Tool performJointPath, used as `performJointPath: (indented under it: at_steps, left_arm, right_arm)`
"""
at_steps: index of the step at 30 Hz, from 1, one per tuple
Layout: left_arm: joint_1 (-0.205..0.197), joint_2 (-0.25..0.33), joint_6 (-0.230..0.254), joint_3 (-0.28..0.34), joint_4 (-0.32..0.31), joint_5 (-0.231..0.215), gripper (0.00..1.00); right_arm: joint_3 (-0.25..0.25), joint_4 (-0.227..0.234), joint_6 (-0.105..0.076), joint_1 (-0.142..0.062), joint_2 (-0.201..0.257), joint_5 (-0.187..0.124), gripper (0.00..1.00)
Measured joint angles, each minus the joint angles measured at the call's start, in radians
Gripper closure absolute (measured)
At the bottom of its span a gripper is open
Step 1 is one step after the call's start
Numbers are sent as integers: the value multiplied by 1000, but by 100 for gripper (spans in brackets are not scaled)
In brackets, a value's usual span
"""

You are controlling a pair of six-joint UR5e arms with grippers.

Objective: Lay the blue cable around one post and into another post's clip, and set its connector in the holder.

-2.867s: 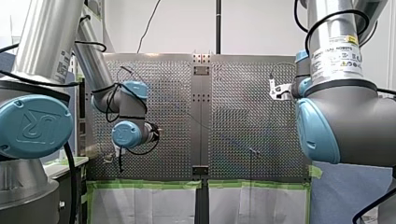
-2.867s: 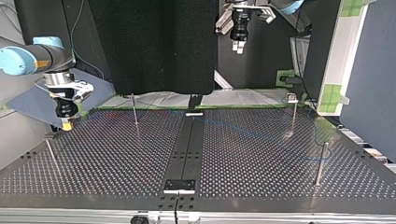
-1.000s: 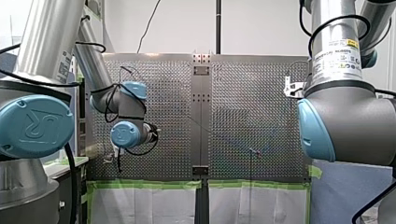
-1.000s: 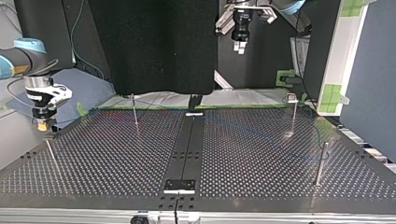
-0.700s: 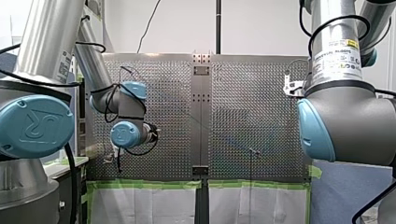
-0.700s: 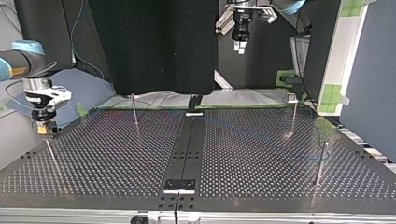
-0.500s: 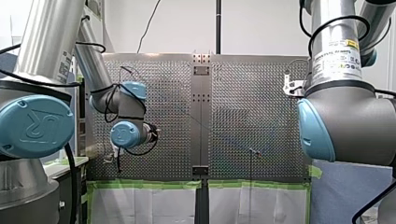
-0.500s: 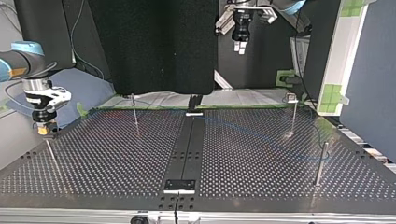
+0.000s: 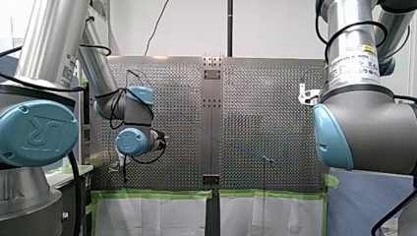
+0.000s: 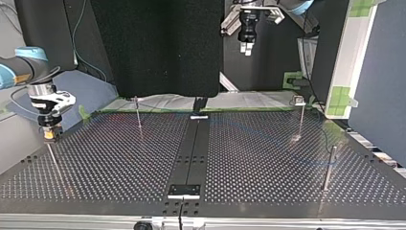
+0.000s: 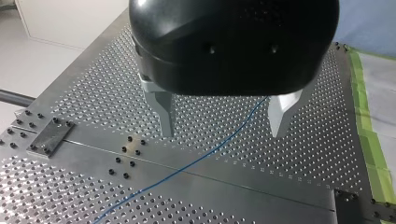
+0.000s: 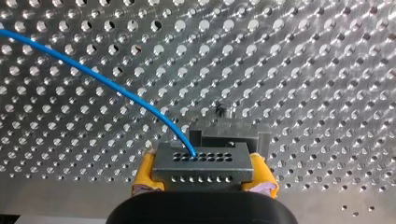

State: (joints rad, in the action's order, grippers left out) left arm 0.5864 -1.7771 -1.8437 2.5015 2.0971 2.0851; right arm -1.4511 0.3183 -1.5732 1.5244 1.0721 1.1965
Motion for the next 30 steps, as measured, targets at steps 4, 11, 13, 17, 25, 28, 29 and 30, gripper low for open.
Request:
performJointPath:
  at_steps: [4, 11, 13, 17, 25, 28, 29, 30]
  left_arm:
    - [-1, 0, 0, 0, 0, 0, 0]
    - [-4, 0, 1, 0, 1, 0, 0]
    - [-6, 0, 1, 0, 3, 0, 0]
    - [-9, -1, 1, 0, 4, 0, 0]
    - [-15, -1, 2, 0, 5, -9, 0]
    - [-17, -1, 2, 0, 5, -10, 0]
    - [-18, -1, 1, 0, 5, -10, 0]
    - [-18, -1, 2, 0, 5, -10, 0]
  right_arm:
    - [9, -3, 1, -1, -2, -10, 100]
    - [15, -1, 10, -3, -3, -24, 100]
    - [17, -1, 11, -4, -3, -26, 100]
    - [21, 0, 14, -5, -2, -28, 100]
    - [22, 9, 9, -8, -3, -52, 100]
    - [22, 10, 9, -9, -4, -54, 100]
    - [22, 9, 10, -9, -3, -55, 100]
    - [22, 9, 11, -9, -3, -55, 100]
